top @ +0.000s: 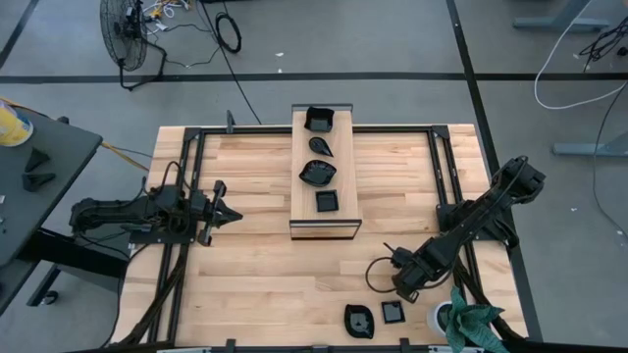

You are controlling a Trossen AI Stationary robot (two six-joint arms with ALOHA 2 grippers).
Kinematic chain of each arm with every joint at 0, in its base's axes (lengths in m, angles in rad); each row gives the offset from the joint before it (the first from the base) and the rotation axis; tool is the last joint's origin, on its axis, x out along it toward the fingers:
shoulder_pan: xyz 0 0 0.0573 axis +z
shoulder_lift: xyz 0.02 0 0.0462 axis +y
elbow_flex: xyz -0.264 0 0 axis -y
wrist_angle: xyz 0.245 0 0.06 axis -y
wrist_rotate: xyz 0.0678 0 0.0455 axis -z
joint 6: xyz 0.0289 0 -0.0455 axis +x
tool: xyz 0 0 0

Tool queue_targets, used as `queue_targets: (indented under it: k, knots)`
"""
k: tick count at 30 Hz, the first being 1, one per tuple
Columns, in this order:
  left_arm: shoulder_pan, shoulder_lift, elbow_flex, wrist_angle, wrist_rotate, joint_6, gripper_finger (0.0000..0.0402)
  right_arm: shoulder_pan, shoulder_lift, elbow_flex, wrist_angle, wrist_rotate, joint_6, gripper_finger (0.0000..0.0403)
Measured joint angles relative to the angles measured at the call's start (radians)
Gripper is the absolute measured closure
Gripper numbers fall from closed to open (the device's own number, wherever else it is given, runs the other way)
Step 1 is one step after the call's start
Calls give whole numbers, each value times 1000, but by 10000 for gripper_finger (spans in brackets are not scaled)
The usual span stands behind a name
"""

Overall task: Pick & Place Mini shaped plates
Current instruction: Stack the drop-shaped plate on top of the drop-shaped plate on the shelf

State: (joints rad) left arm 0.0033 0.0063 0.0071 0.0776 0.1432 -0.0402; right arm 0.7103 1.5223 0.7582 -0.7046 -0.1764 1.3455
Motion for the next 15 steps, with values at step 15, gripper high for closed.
queue_targets:
  k: [15]
  knots:
    - [0, 0, 0, 0, 0, 0, 383, -5, -9, 53, -28, -21, 1, 401]
